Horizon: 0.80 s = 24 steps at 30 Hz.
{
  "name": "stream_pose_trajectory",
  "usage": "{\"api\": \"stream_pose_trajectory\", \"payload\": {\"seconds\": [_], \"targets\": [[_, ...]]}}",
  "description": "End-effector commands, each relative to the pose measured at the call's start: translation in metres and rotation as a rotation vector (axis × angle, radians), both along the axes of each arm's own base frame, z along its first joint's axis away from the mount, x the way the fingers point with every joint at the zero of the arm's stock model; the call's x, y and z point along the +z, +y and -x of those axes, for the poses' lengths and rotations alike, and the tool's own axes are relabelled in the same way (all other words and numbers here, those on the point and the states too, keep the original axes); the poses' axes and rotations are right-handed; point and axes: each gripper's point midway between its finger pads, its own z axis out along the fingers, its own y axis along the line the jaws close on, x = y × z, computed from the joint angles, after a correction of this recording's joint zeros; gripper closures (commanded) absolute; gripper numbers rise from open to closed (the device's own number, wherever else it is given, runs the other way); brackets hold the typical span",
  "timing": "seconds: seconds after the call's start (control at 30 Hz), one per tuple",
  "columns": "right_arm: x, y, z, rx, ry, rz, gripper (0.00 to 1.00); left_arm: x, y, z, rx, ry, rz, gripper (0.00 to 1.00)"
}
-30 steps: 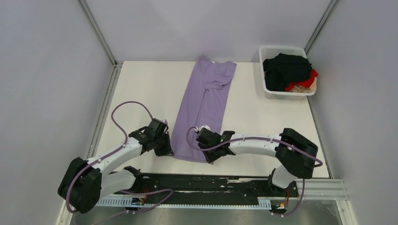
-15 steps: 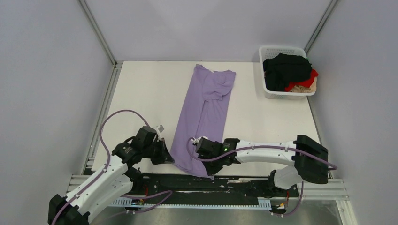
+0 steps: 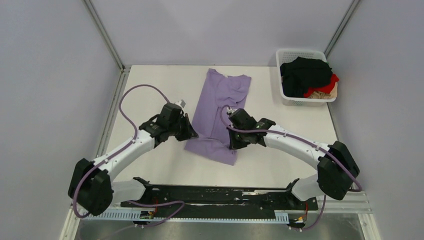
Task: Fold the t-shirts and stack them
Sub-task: Fold the folded rectangular tshirt in 1/3 of the way
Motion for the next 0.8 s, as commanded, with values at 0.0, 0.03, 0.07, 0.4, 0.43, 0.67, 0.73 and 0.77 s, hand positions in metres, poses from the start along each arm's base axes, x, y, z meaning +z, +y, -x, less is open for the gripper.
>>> {"api": "stream_pose_trajectory", "payload": {"seconds": [0.0, 0.03, 0.07, 0.4, 0.43, 0.67, 0.73, 0.77], "targets": [[0.025, 0.000, -0.061, -0.012, -0.153, -0.023, 1.00, 0.021, -0.007, -0.066, 0.039, -0.141, -0.034, 1.00], [0.024, -0.006, -0.075, -0.038, -0.183, -0.002, 1.00, 0.019, -0.010, -0.079, 0.035, -0.140, -0.049, 1.00], [0.025, -0.010, -0.090, -0.069, -0.203, 0.006, 1.00, 0.018, -0.008, -0.087, 0.048, -0.142, -0.060, 1.00], [0.024, -0.028, -0.177, -0.166, -0.252, 0.006, 1.00, -0.001, -0.014, -0.165, 0.052, -0.122, -0.115, 1.00], [0.022, -0.030, -0.182, -0.166, -0.249, 0.010, 1.00, 0.003, -0.014, -0.172, 0.053, -0.133, -0.115, 1.00], [0.006, -0.035, -0.211, -0.186, -0.224, 0.012, 0.97, -0.015, -0.016, -0.204, 0.041, -0.106, -0.155, 0.94], [0.000, -0.038, -0.223, -0.201, -0.224, 0.008, 0.93, -0.023, -0.016, -0.211, 0.037, -0.089, -0.165, 0.91], [-0.001, -0.039, -0.230, -0.205, -0.235, 0.008, 0.92, -0.025, -0.015, -0.214, 0.039, -0.085, -0.170, 0.88]]}}
